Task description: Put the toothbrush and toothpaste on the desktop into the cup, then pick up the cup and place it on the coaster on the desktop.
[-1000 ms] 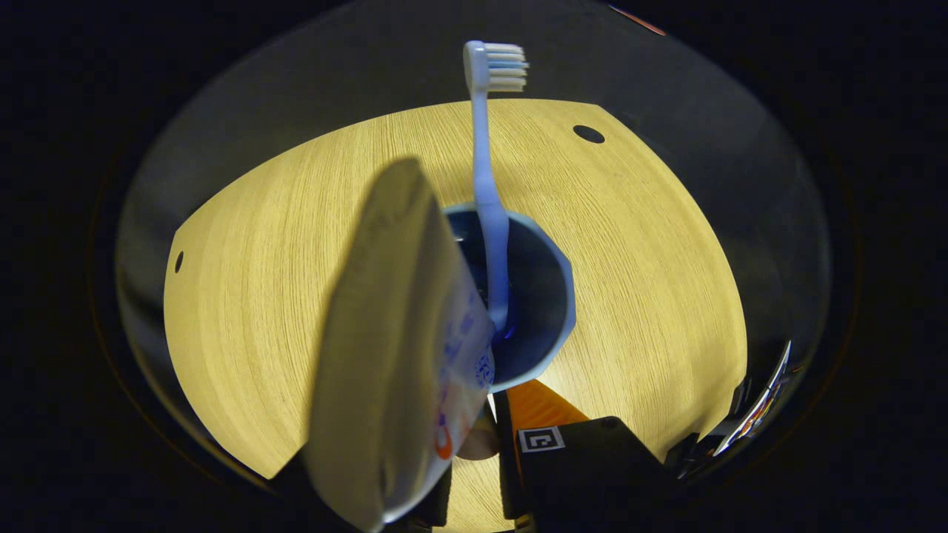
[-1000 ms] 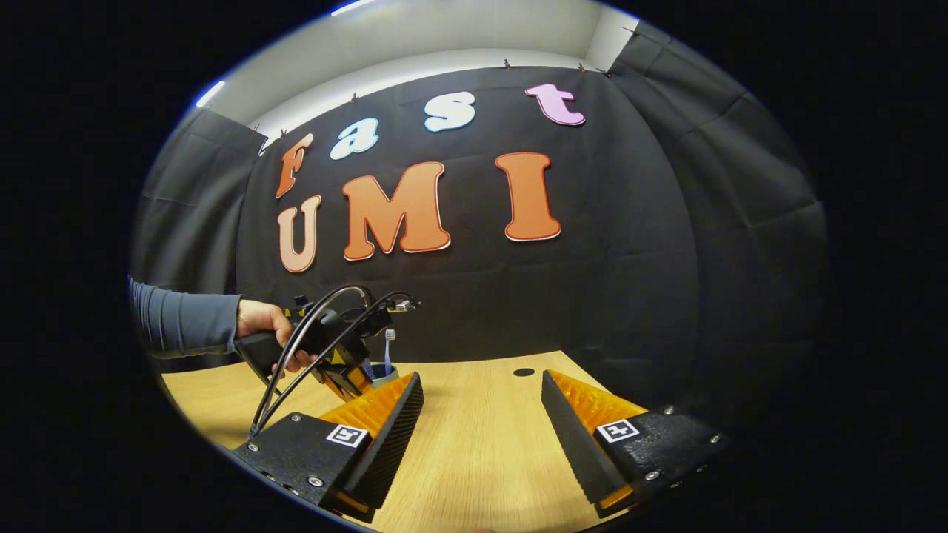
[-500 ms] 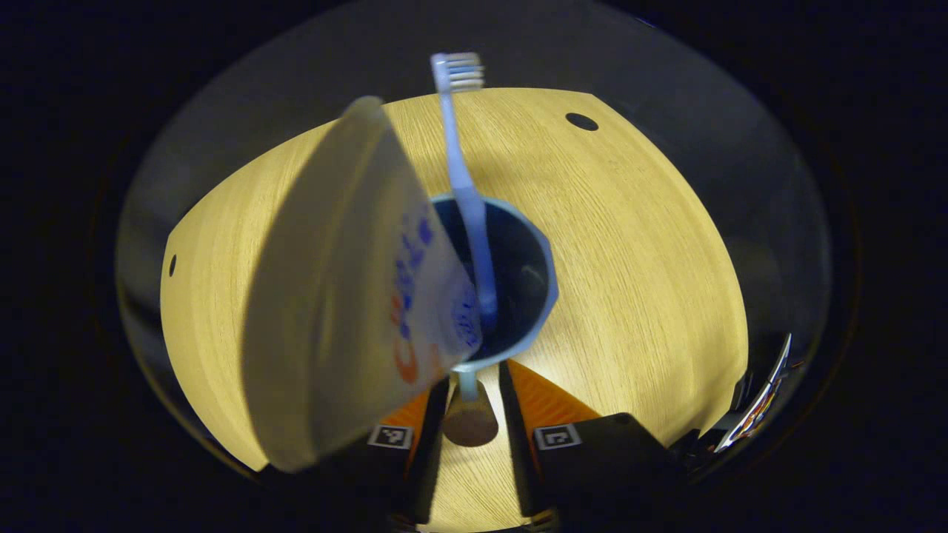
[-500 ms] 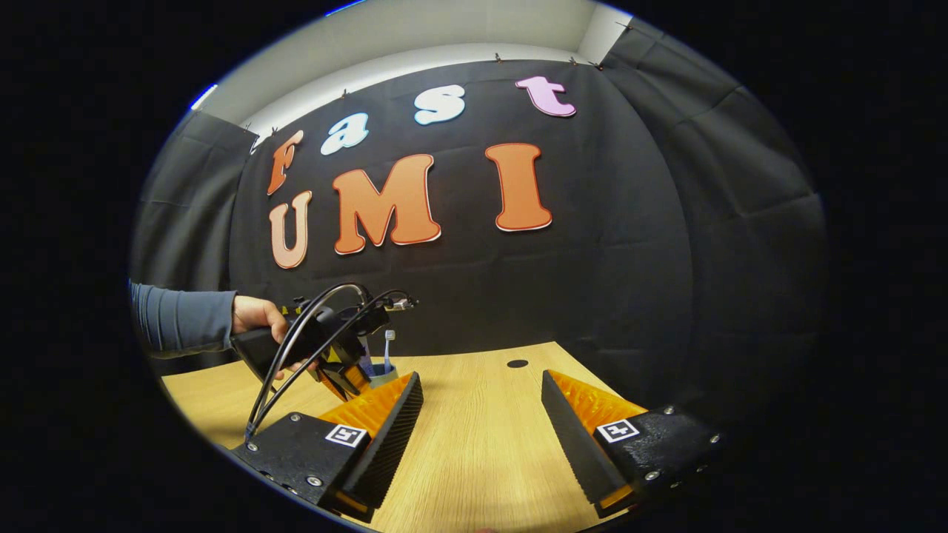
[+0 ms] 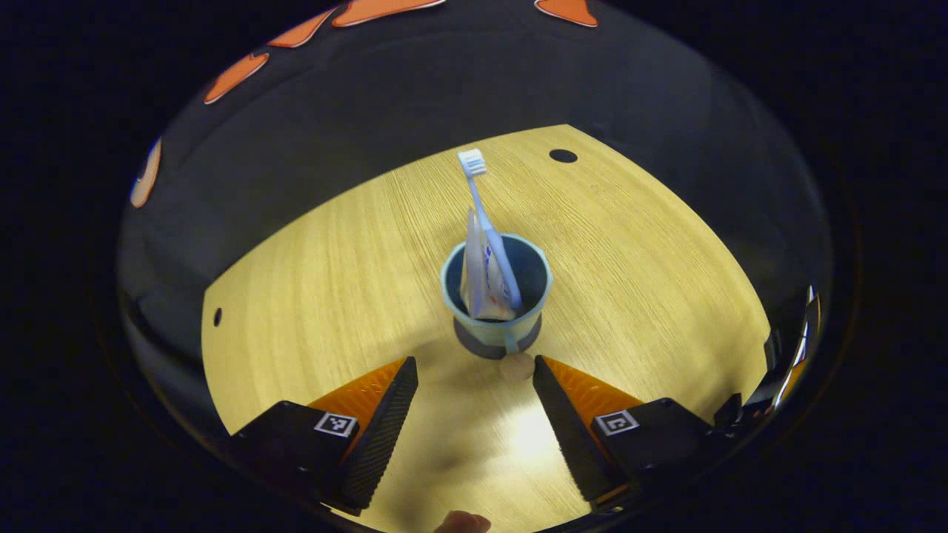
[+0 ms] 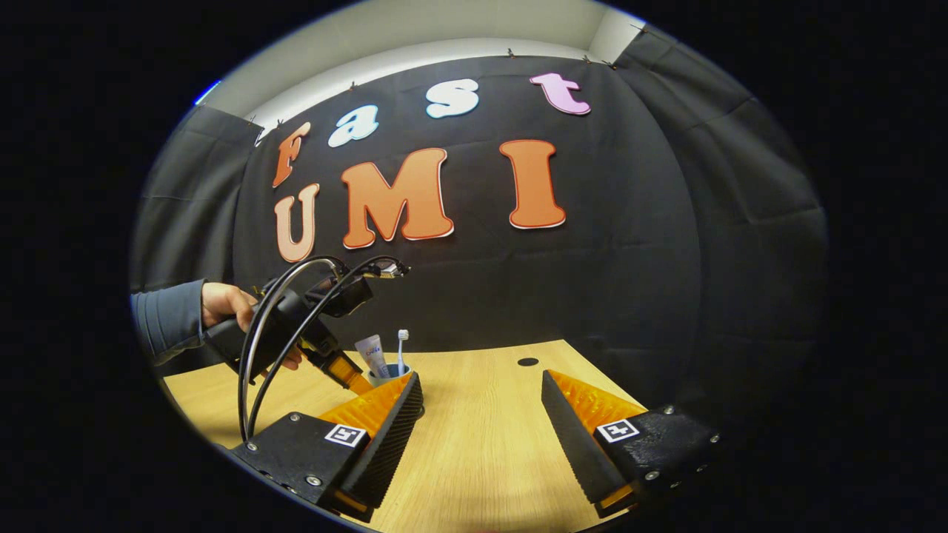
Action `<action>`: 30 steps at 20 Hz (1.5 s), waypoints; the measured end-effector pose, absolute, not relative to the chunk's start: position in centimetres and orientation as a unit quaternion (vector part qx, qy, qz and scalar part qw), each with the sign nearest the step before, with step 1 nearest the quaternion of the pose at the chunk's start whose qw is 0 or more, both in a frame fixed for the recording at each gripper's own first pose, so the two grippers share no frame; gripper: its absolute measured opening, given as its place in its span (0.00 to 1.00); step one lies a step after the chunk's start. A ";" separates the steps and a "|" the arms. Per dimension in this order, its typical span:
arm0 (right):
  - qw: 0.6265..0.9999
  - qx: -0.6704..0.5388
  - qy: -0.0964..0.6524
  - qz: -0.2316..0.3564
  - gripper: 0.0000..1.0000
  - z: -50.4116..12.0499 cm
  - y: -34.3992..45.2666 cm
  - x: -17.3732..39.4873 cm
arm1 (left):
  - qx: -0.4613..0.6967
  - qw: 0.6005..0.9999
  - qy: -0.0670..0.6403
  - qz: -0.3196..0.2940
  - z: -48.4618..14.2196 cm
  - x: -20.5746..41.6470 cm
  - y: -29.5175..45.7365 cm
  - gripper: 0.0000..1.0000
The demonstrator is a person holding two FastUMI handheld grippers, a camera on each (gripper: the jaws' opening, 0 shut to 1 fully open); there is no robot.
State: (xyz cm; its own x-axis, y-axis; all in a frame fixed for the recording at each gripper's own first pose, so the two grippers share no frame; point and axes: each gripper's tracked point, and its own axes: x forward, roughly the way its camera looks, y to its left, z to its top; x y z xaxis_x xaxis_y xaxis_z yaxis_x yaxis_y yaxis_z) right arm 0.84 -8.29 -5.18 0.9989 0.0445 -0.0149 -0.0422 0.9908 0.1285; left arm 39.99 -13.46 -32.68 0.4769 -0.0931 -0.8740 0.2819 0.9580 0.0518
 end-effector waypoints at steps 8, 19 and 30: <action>0.999 0.016 -0.030 0.042 0.97 -0.6 -5.1 0.3 | 0.095 0.938 0.319 -0.097 -26.6 35.8 -11.2 1.00; 0.994 -0.028 -0.084 0.063 0.96 2.6 1.2 -0.1 | 0.054 0.995 0.078 0.041 -22.6 27.3 -8.1 1.00; 0.989 -0.017 -0.124 0.076 0.98 3.7 3.7 -0.1 | 0.036 0.989 -0.083 0.115 -17.1 19.8 -5.0 0.99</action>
State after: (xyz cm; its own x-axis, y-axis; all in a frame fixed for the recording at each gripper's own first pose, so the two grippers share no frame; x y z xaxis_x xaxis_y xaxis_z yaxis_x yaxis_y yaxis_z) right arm -0.09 3.67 3.68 0.9577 0.1542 0.2429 -0.1459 0.9879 -0.0516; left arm 19.77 -5.00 -17.10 0.9596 0.2217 0.1730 -0.2338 0.9709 0.0527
